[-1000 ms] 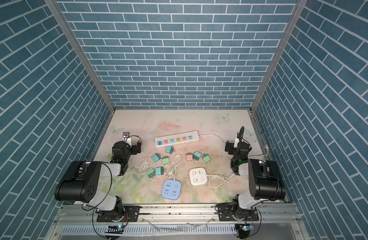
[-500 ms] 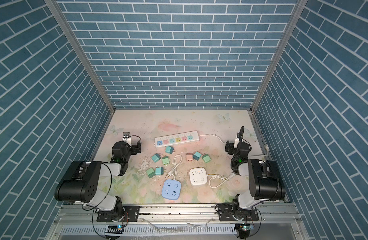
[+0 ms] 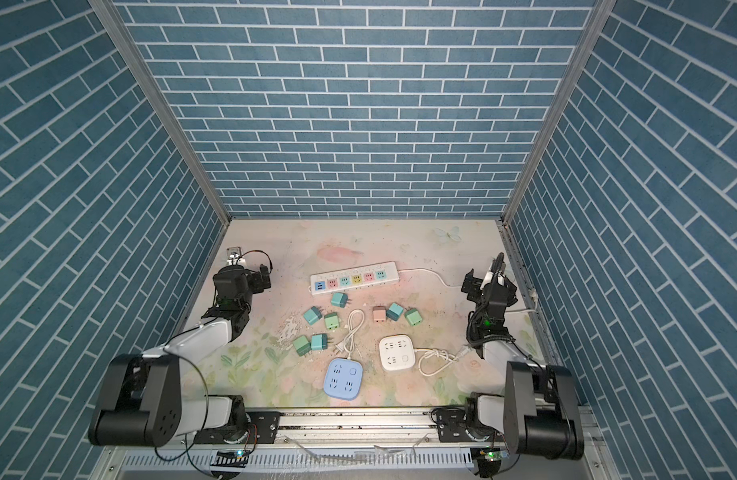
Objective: Insert the plug
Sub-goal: 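Raise both arms and swing the grippers toward the white power strip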
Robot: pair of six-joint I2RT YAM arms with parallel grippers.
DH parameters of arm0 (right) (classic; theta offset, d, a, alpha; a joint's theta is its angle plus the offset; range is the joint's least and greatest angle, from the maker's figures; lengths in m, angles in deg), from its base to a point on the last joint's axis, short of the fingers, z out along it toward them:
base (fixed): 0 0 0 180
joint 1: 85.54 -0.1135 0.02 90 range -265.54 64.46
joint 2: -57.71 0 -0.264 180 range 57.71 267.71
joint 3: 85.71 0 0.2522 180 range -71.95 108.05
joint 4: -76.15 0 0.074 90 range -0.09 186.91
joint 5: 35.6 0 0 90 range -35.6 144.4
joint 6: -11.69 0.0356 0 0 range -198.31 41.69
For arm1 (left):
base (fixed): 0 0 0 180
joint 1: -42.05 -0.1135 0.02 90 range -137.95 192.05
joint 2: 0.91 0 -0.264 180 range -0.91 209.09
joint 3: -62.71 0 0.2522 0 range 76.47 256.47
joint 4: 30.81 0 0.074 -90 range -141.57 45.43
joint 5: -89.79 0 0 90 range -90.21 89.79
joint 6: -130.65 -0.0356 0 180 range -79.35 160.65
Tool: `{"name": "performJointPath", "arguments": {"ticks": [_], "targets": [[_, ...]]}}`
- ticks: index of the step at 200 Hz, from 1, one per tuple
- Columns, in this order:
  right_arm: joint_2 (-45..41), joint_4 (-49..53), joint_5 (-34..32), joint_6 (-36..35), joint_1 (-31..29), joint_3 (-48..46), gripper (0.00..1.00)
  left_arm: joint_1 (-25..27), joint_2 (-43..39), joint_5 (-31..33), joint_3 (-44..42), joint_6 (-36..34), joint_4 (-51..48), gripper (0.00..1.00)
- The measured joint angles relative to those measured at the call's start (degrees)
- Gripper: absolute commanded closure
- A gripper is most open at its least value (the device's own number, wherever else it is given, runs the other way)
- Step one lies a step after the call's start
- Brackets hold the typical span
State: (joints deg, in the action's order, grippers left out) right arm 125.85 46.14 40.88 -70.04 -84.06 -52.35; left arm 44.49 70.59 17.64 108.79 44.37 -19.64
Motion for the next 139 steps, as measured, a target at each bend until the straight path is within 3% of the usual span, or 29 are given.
{"name": "performJointPath", "arguments": {"ticks": [36,63,97,139], "targets": [[-9.75,9.07,-1.01,6.51,0.15,0.2,0.01,-0.02,-13.55,2.12,-0.81,7.58,-9.22,0.0],[-11.54,23.34,1.51,8.57,0.2,9.44,0.01,0.0,-21.64,-5.07,-0.85,8.39,-14.69,0.01],[-13.49,39.01,-1.29,13.75,0.44,18.78,0.01,-0.59,-28.22,-11.13,2.4,14.51,-26.49,0.0],[-16.7,50.75,9.62,21.57,0.66,22.86,0.01,-0.79,-28.26,-18.05,12.68,24.52,-39.6,0.0]]}}
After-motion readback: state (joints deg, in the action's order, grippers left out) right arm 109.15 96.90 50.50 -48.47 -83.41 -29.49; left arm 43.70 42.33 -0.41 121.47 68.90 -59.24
